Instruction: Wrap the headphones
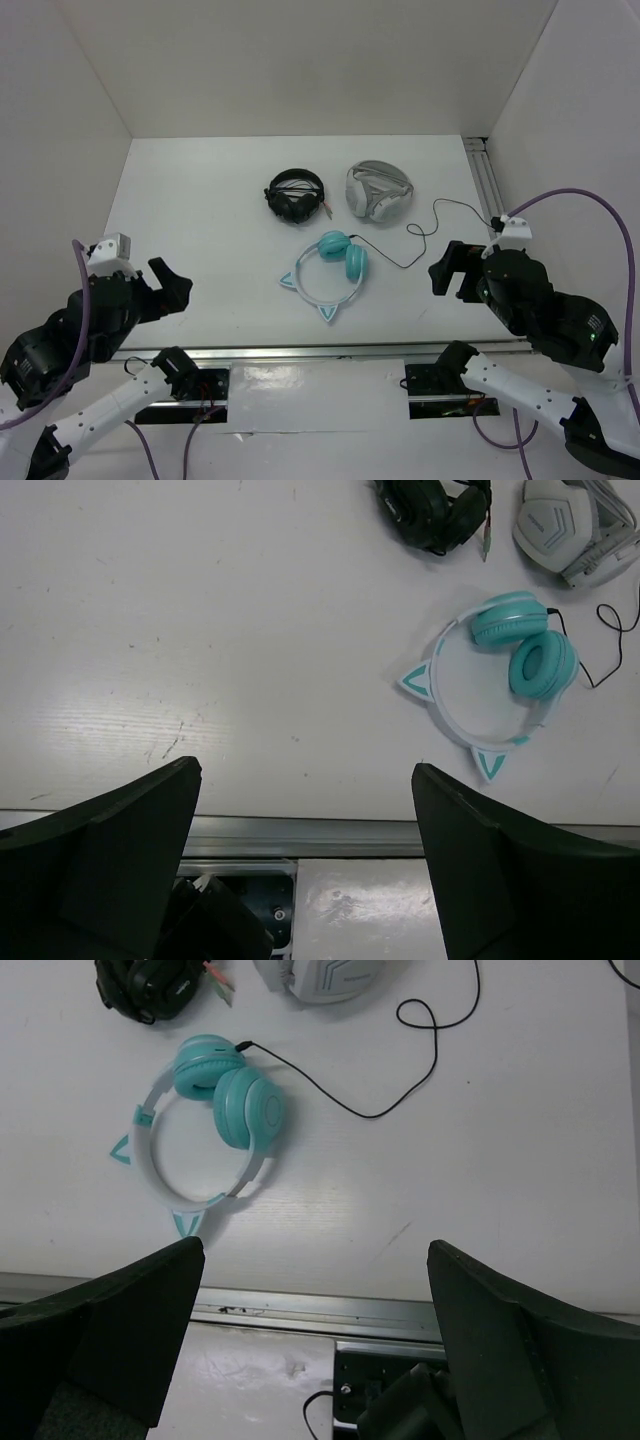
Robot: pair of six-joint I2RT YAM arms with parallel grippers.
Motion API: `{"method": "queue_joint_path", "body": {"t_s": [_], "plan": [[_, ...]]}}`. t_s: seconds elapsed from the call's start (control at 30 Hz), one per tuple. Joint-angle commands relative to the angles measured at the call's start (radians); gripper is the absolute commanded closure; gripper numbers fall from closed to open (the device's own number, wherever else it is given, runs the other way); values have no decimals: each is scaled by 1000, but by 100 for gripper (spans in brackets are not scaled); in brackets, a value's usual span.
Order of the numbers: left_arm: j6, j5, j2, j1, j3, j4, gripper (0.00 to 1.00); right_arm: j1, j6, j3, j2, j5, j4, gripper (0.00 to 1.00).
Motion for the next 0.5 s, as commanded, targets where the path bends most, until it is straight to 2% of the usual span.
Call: {"method": "queue_joint_path", "body": {"t_s": [0.0,0.07,0.1,0.17,0.2,0.4,0.47], "plan": [[31,35,0,-2,-7,51,0,7,-3,-4,2,0,59,0],[45,89,22,-2,-22,74,0,7,-32,-24,-13,-32,94,0],[57,162,31,-2,-34,119,0,7,-32,-34,-27,-32,120,0],[25,227,55,-2,-112,184,0,7,-32,-53,-27,-58,130,0],[25,306,68,-2,-144,277,0,7,-32,-74,-17,-58,142,0],[-140,451,262,-13,-330,551,2,7,-41,-107,11,-90,173,0],[-203,487,310,-57,-373,688,4,7,-53,-107,11,-99,199,0]]}}
